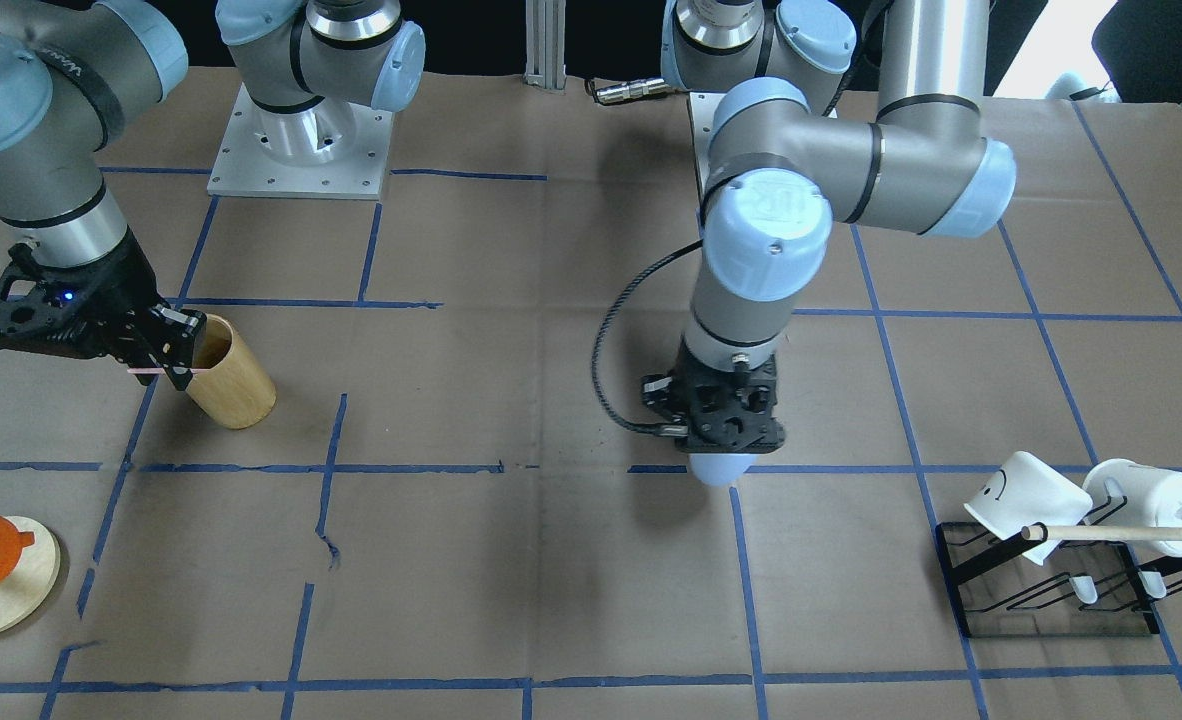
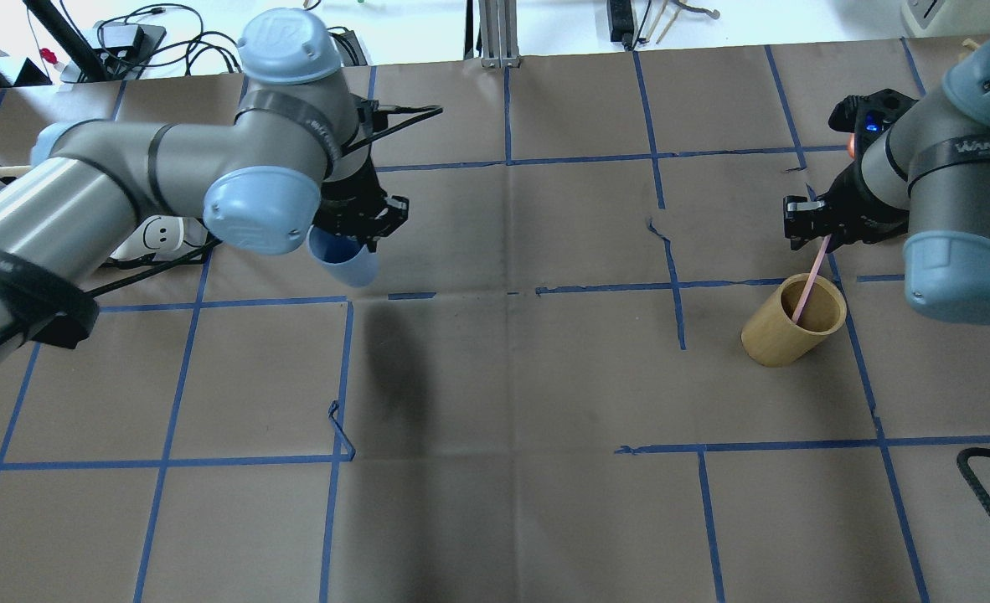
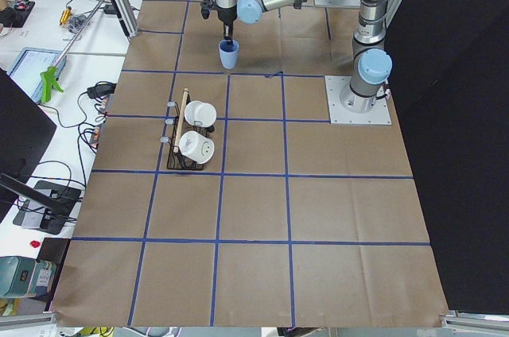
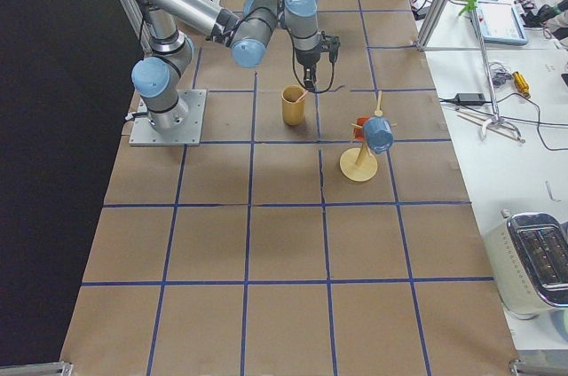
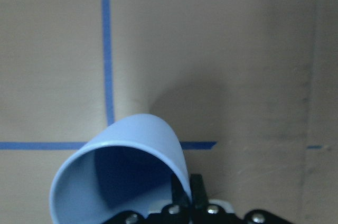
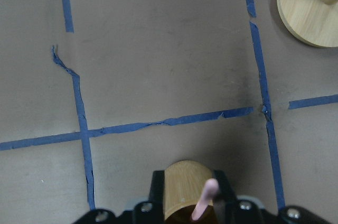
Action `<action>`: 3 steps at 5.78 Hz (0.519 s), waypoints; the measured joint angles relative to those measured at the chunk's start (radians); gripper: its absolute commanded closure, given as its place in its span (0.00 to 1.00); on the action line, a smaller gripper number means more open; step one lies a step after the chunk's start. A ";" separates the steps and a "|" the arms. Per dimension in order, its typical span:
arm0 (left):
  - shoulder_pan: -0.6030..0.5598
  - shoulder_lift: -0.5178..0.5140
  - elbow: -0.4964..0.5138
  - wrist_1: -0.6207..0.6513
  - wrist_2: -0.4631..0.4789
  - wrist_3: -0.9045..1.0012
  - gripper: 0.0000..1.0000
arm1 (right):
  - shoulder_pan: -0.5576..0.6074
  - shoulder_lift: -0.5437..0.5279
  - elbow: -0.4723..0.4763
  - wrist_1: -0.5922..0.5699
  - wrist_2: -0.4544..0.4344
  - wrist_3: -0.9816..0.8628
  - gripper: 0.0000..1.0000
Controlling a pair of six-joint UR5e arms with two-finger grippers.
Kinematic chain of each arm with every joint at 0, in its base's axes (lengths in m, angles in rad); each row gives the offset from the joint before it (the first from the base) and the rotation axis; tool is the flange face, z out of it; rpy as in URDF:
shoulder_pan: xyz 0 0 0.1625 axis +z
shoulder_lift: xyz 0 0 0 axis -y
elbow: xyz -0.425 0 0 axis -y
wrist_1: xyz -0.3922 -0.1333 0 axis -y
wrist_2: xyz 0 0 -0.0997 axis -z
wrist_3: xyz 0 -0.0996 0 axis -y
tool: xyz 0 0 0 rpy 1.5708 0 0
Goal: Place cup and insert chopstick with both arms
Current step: 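Grasp the blue cup with the left gripper while the right grasps the pink chopstick, then set the blue cup at table center while the right gripper lifts the chopstick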
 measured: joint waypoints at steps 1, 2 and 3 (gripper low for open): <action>-0.086 -0.076 0.091 0.000 -0.015 -0.132 0.99 | 0.000 -0.003 -0.001 0.000 0.002 -0.002 0.91; -0.135 -0.113 0.129 -0.004 -0.045 -0.194 0.99 | 0.000 -0.007 -0.002 0.000 0.003 -0.003 0.91; -0.163 -0.128 0.134 -0.014 -0.063 -0.212 0.97 | -0.001 -0.011 -0.010 0.000 0.002 -0.003 0.91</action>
